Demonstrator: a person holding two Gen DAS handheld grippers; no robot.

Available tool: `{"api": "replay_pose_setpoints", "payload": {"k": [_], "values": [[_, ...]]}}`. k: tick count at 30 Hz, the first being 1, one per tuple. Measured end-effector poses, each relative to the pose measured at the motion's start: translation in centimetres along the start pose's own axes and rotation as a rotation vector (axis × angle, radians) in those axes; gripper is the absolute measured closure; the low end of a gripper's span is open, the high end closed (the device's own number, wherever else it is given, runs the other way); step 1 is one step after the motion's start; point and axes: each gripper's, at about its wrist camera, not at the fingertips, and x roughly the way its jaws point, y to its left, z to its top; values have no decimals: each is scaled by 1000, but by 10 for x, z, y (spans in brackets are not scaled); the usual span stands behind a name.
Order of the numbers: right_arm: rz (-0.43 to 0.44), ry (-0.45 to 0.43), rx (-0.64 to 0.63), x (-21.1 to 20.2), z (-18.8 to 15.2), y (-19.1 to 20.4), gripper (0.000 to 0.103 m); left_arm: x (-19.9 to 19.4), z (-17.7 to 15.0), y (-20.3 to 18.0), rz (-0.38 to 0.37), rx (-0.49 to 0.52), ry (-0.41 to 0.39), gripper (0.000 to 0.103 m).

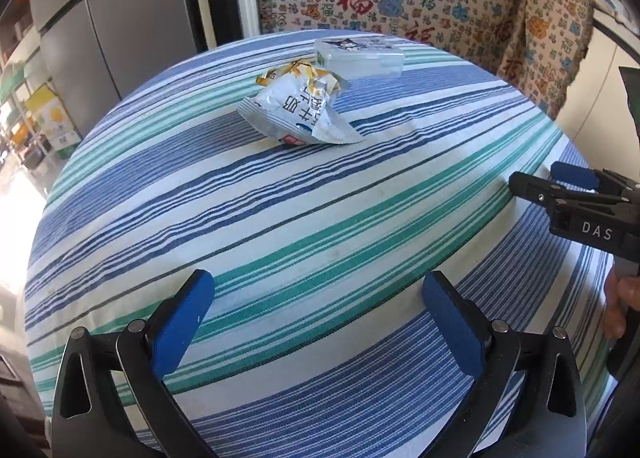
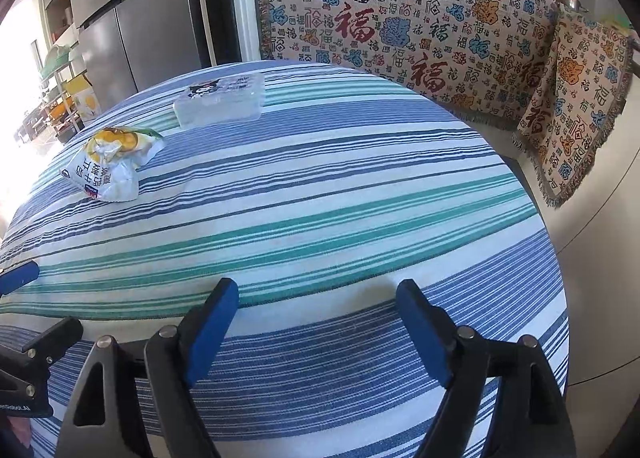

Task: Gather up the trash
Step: 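Grasp the white-yellow snack bag with the left tool while the right tool approaches the Kuromi box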

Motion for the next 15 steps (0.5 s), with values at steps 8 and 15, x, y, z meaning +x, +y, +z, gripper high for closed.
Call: {"api": "replay_pose_setpoints", "payload": {"k": [8, 15], "values": [[1, 1, 2, 1, 1, 0, 19, 26, 71, 12, -69, -35, -39, 1], [1, 1, 2, 1, 1, 0, 18, 39, 94, 21, -145, -69, -39, 73]]}}
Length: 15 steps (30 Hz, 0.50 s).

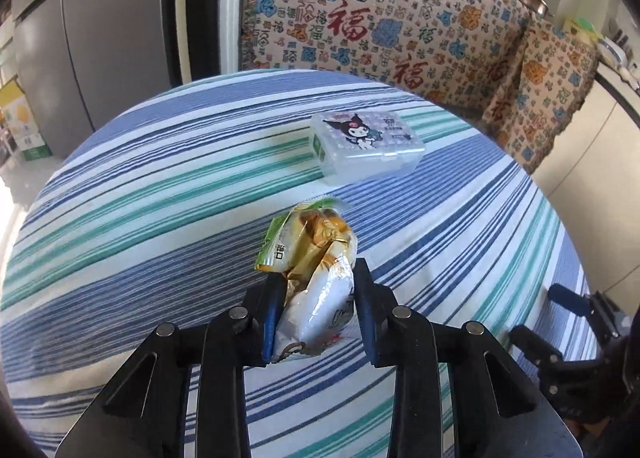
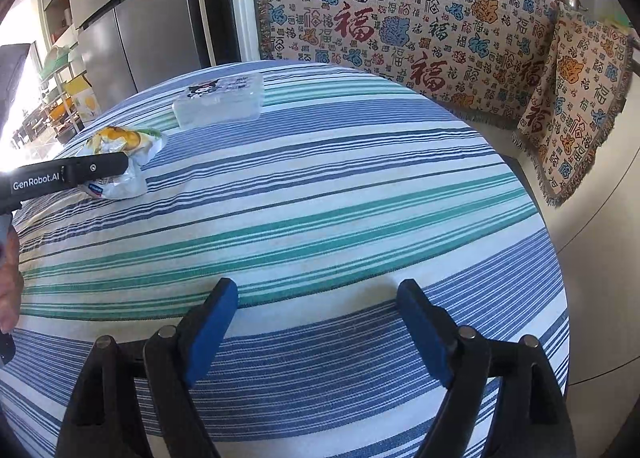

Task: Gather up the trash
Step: 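Grasp the white-yellow snack bag with the left tool while the right tool approaches the Kuromi box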

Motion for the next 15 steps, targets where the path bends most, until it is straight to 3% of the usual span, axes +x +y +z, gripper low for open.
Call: {"api": "replay_pose_setpoints", "payload": {"k": [9, 11, 12, 13, 15], "values": [[-1, 0, 0, 0, 0, 0, 18, -62, -63, 9, 11, 45, 22, 71], [-1, 0, 0, 0, -1, 0, 18, -60, -70, 13, 40, 37, 7, 57], [-1, 0, 0, 0, 0, 0, 18, -55, -70, 16, 59, 34, 6, 35], [-1, -1, 1, 0, 0, 0, 18, -51, -70, 18, 74, 24, 2, 21], [-2, -1, 0, 0, -1, 0, 18, -47, -70, 22, 77, 18, -18, 17]]}}
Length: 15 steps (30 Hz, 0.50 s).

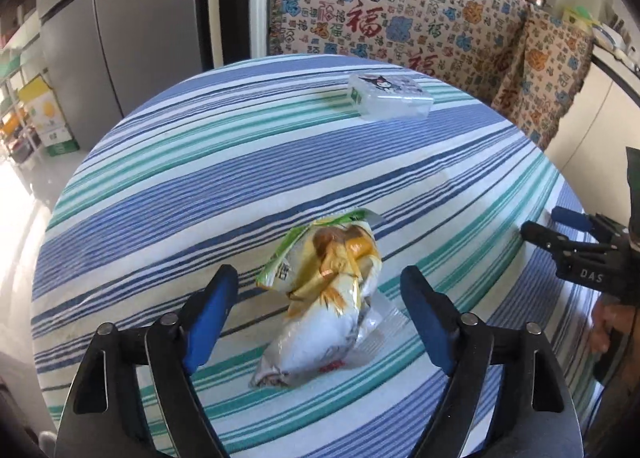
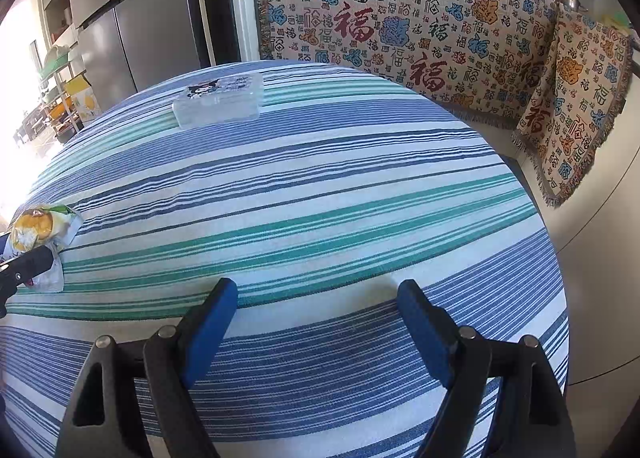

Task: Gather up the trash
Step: 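Grasp the white-yellow snack bag with the left tool while the right tool approaches the Kuromi box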

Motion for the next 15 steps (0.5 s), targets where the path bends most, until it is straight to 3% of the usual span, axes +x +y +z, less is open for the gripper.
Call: {"api": "replay_pose_setpoints", "payload": {"k": [3, 6, 10, 15], "values": [[6, 4, 0, 1, 2, -1, 18, 13, -1, 3, 48, 9, 23, 16], [39, 47, -25, 10, 19, -2, 17, 12, -1, 6, 45, -1, 18, 14], [170, 78, 2, 31, 65, -1, 17, 17, -5, -1, 86, 36, 44, 4], [254, 112, 78, 68, 128, 8, 17, 18, -4, -3, 88, 44, 50, 2]]}}
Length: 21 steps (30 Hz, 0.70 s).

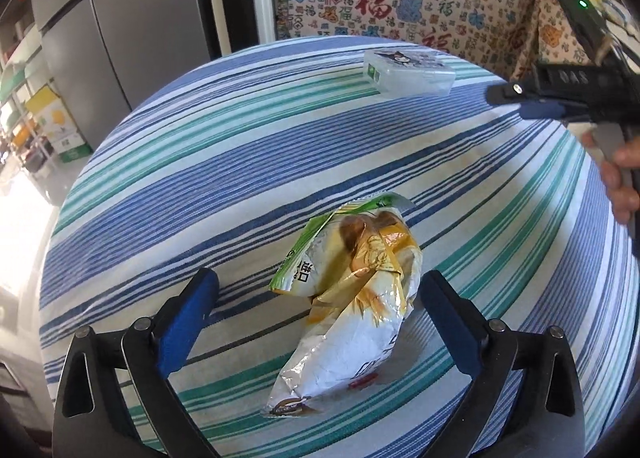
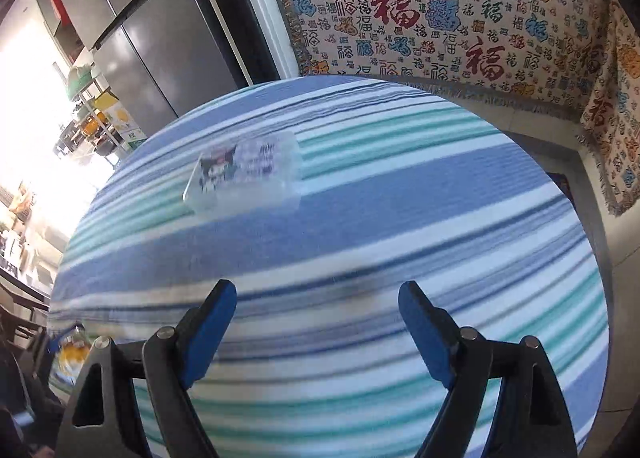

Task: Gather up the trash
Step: 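Grasp the white-yellow snack bag with the left tool while the right tool approaches the Kuromi box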

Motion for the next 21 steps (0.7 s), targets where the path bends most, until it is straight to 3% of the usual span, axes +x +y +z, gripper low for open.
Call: {"api": "replay_pose_setpoints", "payload": {"k": [4, 6, 8, 10, 11, 12, 13, 17, 21], "values": [[48, 9, 59, 29, 29, 7, 17, 0, 1, 1, -2, 1, 1, 1], [113, 10, 67, 39, 35, 13, 17, 1, 2, 0, -3, 2, 2, 1], [217, 48, 55, 45, 33, 26, 19, 0, 2, 0, -3, 3, 2, 1], [381, 120, 10, 41, 23, 46, 19, 0, 2, 0, -2, 2, 2, 1], [468, 175, -50, 35, 15, 60, 19, 0, 2, 0, -2, 1, 2, 1], [489, 190, -121, 27, 10, 70, 19, 0, 2, 0, -1, 1, 2, 1], [462, 174, -198, 16, 7, 79, 19, 2, 4, 0, 0, 0, 3, 1], [105, 33, -424, -2, 17, 94, 18, 2, 4, 1, 3, -3, 4, 1], [46, 88, -485, 28, 34, 111, 18, 1, 3, 0, 3, -3, 4, 0]]}}
